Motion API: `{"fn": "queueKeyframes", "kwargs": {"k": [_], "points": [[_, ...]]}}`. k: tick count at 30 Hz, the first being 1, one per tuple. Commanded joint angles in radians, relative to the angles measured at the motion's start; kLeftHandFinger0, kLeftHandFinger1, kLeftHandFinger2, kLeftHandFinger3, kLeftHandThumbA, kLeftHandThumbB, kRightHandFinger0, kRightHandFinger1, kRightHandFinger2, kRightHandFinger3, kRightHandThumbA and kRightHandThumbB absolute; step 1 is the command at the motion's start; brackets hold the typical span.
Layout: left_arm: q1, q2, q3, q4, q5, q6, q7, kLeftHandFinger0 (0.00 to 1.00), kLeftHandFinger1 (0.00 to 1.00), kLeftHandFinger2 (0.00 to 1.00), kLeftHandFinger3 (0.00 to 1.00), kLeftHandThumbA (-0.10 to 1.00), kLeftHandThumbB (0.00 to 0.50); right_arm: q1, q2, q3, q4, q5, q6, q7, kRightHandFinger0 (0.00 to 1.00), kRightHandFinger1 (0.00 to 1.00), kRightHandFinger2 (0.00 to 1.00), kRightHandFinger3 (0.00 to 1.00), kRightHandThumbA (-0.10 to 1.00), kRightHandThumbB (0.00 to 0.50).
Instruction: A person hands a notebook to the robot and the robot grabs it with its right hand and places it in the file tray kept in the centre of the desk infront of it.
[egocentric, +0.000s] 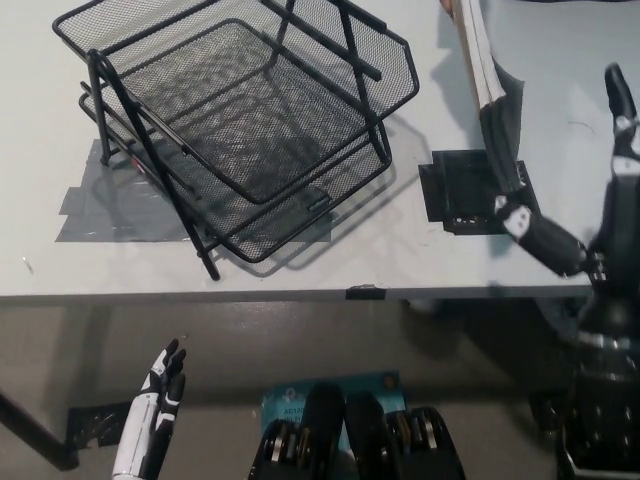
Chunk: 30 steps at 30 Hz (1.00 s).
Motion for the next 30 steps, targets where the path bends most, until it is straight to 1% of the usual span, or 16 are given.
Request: {"fn": "queueKeyframes", "kwargs": {"k": [1, 3, 4, 6, 8, 13, 17, 19, 21, 22, 24, 25, 27, 28, 29, 30], "points": [[-0.008, 0.007, -0.001, -0.029, -0.003, -0.014, 0.013, 1.0, 1.0, 1.0, 1.0, 1.0, 0.473, -0.079, 0.006, 0.029, 0.017, -0.032, 0.11, 0.031, 1.0, 1.0, 1.0, 1.0, 1.0, 0.364], [-0.012, 0.009, -0.001, -0.022, -0.009, -0.027, 0.011, 1.0, 1.0, 1.0, 1.0, 1.0, 0.475, -0.105, 0.002, 0.046, 0.046, -0.036, 0.122, 0.037, 1.0, 1.0, 1.0, 1.0, 1.0, 0.354], [-0.013, 0.009, -0.001, -0.022, -0.01, -0.023, 0.01, 1.0, 1.0, 1.0, 1.0, 1.0, 0.48, -0.121, 0.002, 0.052, 0.064, -0.034, 0.127, 0.037, 1.0, 1.0, 1.0, 1.0, 0.97, 0.355], [-0.015, 0.012, -0.004, -0.029, -0.003, -0.014, 0.007, 1.0, 1.0, 1.0, 1.0, 1.0, 0.47, -0.154, 0.006, 0.061, 0.108, -0.014, 0.132, 0.035, 1.0, 1.0, 1.0, 1.0, 0.93, 0.358], [-0.014, 0.012, -0.004, -0.031, -0.006, -0.015, 0.006, 1.0, 1.0, 1.0, 1.0, 1.0, 0.463, -0.168, 0.002, 0.067, 0.135, -0.019, 0.123, 0.022, 1.0, 1.0, 1.0, 1.0, 0.93, 0.356], [-0.016, 0.016, -0.005, -0.028, -0.012, -0.02, 0.001, 1.0, 1.0, 1.0, 1.0, 1.0, 0.468, -0.245, -0.009, 0.09, 0.274, -0.056, 0.126, -0.018, 1.0, 1.0, 1.0, 1.0, 0.99, 0.396], [-0.023, 0.016, -0.003, -0.025, -0.013, -0.024, 0.004, 1.0, 1.0, 1.0, 1.0, 1.0, 0.465, -0.289, -0.023, 0.106, 0.357, -0.072, 0.128, -0.033, 1.0, 1.0, 1.0, 1.0, 0.92, 0.4], [-0.021, 0.016, -0.004, -0.033, -0.01, -0.013, 0.003, 1.0, 1.0, 1.0, 1.0, 1.0, 0.461, -0.31, -0.036, 0.12, 0.408, -0.104, 0.138, -0.054, 1.0, 1.0, 1.0, 1.0, 0.94, 0.432], [-0.019, 0.017, -0.004, -0.037, -0.011, -0.011, 0.001, 1.0, 1.0, 1.0, 1.0, 1.0, 0.46, -0.333, -0.051, 0.131, 0.466, -0.138, 0.144, -0.088, 1.0, 1.0, 1.0, 1.0, 0.93, 0.461], [-0.018, 0.018, -0.004, -0.037, -0.013, -0.012, 0.0, 1.0, 1.0, 1.0, 1.0, 1.0, 0.459, -0.34, -0.055, 0.133, 0.485, -0.141, 0.143, -0.1, 1.0, 1.0, 1.0, 1.0, 0.92, 0.461], [-0.018, 0.02, -0.004, -0.037, -0.013, -0.016, -0.001, 1.0, 1.0, 1.0, 1.0, 1.0, 0.452, -0.361, -0.065, 0.133, 0.519, -0.149, 0.158, -0.123, 1.0, 1.0, 1.0, 1.0, 0.89, 0.477], [-0.017, 0.023, -0.004, -0.038, -0.014, -0.015, -0.003, 1.0, 1.0, 1.0, 1.0, 1.0, 0.447, -0.37, -0.069, 0.133, 0.534, -0.156, 0.164, -0.136, 1.0, 1.0, 1.0, 1.0, 0.87, 0.471], [-0.017, 0.024, -0.003, -0.037, -0.017, -0.014, -0.004, 1.0, 1.0, 1.0, 1.0, 1.0, 0.459, -0.39, -0.075, 0.128, 0.567, -0.171, 0.169, -0.177, 1.0, 1.0, 1.0, 1.0, 0.75, 0.426], [-0.017, 0.022, -0.003, -0.037, -0.021, -0.014, -0.004, 1.0, 1.0, 1.0, 1.0, 1.0, 0.461, -0.403, -0.076, 0.123, 0.592, -0.176, 0.159, -0.217, 1.0, 1.0, 1.0, 1.0, 0.68, 0.418], [-0.017, 0.022, -0.003, -0.036, -0.021, -0.014, -0.004, 1.0, 1.0, 1.0, 1.0, 1.0, 0.462, -0.41, -0.076, 0.12, 0.605, -0.18, 0.151, -0.244, 1.0, 1.0, 1.0, 1.0, 0.66, 0.419], [-0.015, 0.021, -0.005, -0.035, -0.019, -0.015, -0.004, 1.0, 1.0, 1.0, 1.0, 1.0, 0.466, -0.417, -0.066, 0.103, 0.626, -0.184, 0.131, -0.321, 1.0, 1.0, 1.0, 1.0, 0.59, 0.427]]}}
